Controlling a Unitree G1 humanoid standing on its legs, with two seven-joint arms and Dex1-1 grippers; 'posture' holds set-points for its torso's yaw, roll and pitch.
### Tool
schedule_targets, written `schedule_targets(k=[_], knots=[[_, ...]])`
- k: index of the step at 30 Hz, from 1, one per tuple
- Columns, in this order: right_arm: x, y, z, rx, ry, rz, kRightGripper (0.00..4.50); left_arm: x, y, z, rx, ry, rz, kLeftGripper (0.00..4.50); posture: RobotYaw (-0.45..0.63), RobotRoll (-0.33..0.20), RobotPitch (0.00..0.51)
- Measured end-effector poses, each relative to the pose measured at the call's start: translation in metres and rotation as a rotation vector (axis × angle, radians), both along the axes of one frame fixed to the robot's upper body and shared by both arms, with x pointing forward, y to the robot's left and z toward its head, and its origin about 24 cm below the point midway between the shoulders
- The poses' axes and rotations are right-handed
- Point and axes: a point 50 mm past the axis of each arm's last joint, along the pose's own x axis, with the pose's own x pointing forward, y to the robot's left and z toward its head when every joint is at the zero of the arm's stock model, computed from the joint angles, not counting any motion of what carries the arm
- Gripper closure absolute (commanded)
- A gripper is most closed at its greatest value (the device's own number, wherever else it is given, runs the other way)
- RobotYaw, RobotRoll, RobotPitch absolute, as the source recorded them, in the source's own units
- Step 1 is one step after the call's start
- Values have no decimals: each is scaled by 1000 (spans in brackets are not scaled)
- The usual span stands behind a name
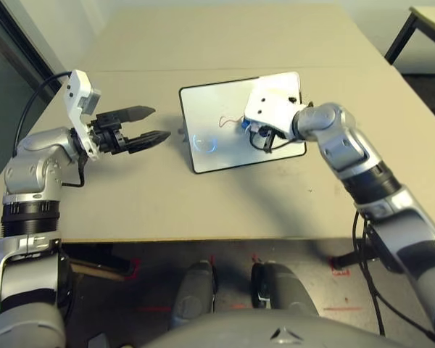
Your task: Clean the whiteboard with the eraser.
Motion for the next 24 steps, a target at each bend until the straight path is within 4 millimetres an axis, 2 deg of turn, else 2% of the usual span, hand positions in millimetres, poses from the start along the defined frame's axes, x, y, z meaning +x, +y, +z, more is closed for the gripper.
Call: schedule_targets(k=[8,14,24], knots=[[8,-2,-13,-48,-31,-60,4500,0,0,0,0,0,1,0,267,0,84],[10,2,-15,-51,-51,-51,4500,0,0,0,0,0,1,0,267,0,84],[15,23,-12,-57,-79,-10,4500,-2,2,-5,0,17,10,0,290,0,77]])
